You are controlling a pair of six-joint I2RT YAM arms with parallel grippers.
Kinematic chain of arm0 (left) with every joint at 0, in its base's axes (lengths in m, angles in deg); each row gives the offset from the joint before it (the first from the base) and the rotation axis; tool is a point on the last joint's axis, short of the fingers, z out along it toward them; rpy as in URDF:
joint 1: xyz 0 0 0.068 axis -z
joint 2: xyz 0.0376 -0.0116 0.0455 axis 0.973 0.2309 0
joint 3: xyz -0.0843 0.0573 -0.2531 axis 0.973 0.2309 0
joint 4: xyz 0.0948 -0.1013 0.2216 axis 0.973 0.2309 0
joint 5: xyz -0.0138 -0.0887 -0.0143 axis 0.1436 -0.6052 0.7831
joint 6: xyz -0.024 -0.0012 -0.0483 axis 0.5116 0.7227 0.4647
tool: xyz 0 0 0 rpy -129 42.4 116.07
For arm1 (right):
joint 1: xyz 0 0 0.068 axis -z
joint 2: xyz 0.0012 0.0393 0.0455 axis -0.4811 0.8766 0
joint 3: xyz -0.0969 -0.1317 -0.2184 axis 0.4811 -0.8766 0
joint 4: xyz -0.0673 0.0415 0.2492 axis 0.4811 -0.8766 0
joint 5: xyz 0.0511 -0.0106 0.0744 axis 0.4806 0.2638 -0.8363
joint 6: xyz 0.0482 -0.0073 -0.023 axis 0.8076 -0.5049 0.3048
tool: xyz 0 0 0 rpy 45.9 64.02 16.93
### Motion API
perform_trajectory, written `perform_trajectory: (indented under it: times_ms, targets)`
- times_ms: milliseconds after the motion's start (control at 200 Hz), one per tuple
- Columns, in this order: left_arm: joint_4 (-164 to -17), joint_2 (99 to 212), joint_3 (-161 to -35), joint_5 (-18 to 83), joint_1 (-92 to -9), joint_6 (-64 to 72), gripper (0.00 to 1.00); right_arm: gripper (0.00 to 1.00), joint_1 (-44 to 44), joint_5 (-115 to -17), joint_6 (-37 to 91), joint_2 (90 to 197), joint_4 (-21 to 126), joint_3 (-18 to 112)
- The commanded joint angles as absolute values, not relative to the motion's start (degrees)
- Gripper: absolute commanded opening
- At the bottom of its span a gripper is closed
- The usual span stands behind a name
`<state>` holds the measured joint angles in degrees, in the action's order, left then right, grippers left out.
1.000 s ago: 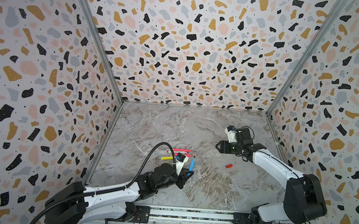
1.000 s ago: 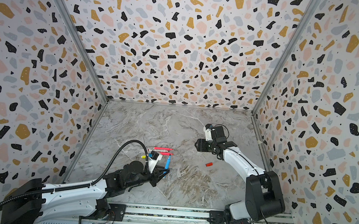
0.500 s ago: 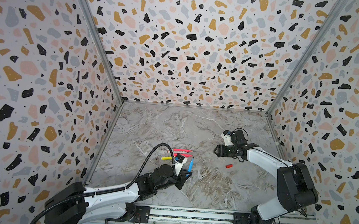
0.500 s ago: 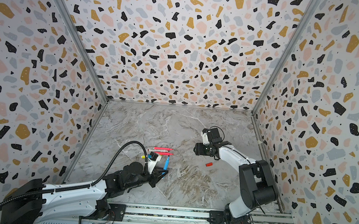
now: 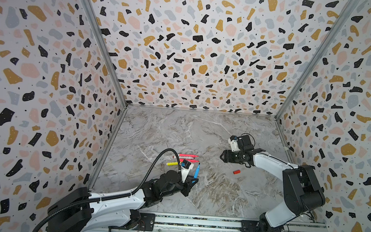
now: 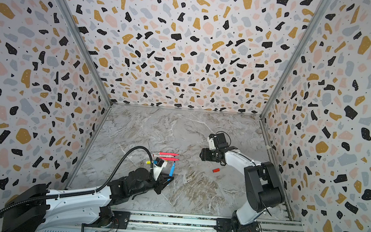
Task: Insert the pens into the pen caps
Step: 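Keep the blue marker in the left gripper while the right gripper nears the cap, then lower the right gripper onto the clear pen cap and close on it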
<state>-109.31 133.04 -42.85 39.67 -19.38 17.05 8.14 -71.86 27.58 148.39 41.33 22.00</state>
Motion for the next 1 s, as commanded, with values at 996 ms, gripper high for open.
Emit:
perform_trajectory:
  times_ms: [996]
  targets:
    - [-110.09, 132.39, -43.31, 41.3, -19.35, 16.06, 0.0, 0.67, 6.64, -73.52, 31.09, 154.43, 46.32, 23.16]
